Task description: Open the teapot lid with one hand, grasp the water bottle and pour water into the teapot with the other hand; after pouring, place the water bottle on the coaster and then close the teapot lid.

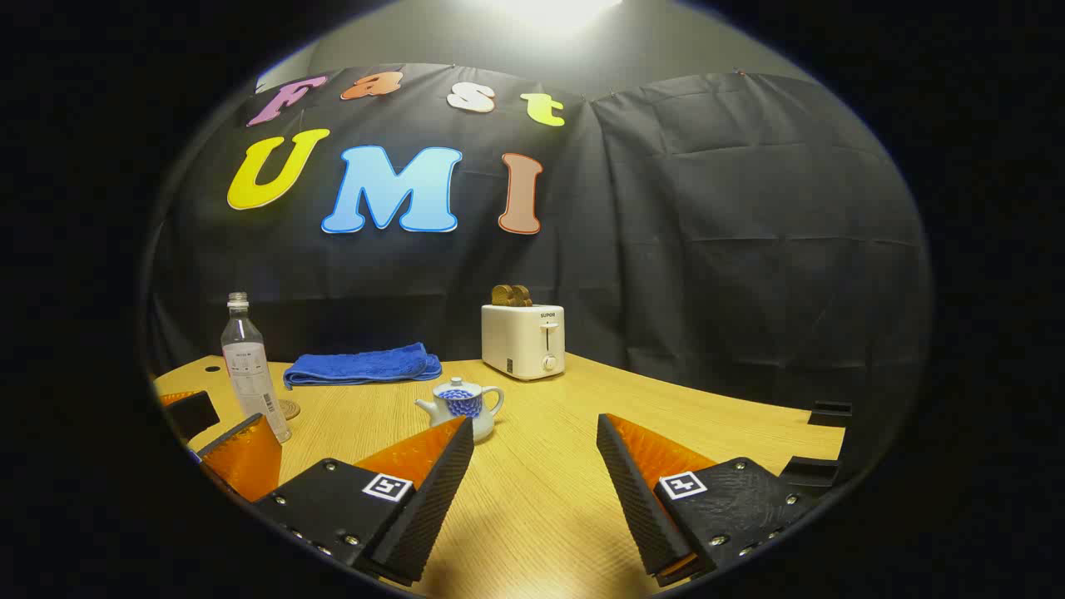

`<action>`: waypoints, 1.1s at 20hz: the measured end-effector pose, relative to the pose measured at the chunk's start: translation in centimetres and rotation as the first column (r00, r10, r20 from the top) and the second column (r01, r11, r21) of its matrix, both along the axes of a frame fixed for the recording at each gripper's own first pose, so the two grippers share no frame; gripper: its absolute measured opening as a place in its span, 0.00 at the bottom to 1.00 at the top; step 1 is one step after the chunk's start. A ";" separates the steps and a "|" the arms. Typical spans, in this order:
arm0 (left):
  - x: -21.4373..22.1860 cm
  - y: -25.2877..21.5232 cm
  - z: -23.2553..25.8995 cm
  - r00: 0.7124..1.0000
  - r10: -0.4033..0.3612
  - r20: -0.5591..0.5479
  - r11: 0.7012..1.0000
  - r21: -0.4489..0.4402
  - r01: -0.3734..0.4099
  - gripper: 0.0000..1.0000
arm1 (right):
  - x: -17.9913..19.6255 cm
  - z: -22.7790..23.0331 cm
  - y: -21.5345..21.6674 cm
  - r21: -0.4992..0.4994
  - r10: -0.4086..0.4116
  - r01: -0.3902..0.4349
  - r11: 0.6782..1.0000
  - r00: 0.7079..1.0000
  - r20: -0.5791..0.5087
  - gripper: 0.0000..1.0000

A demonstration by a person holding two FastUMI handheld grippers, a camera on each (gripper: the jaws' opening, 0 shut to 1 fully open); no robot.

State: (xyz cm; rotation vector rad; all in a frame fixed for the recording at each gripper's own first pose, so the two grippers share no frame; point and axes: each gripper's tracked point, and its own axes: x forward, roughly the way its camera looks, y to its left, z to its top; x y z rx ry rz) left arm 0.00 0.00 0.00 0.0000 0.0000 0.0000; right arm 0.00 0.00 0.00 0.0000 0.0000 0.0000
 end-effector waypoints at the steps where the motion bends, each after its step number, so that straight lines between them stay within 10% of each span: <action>1: 0.0 0.0 0.0 1.000 0.000 -0.001 1.000 0.001 0.000 1.00 | 0.0 0.0 0.0 0.001 0.000 0.000 1.000 1.000 0.000 0.92; 19: 0.2 -0.1 0.2 1.000 0.007 0.001 1.000 0.003 -0.007 1.00 | 0.0 0.0 -0.1 0.000 -0.003 0.003 1.000 1.000 -0.001 0.92; 22: 0.1 2.0 0.1 0.991 0.132 -0.001 0.991 0.002 -0.132 1.00 | -0.2 0.0 3.2 -0.008 0.224 -0.224 0.975 0.975 0.004 0.95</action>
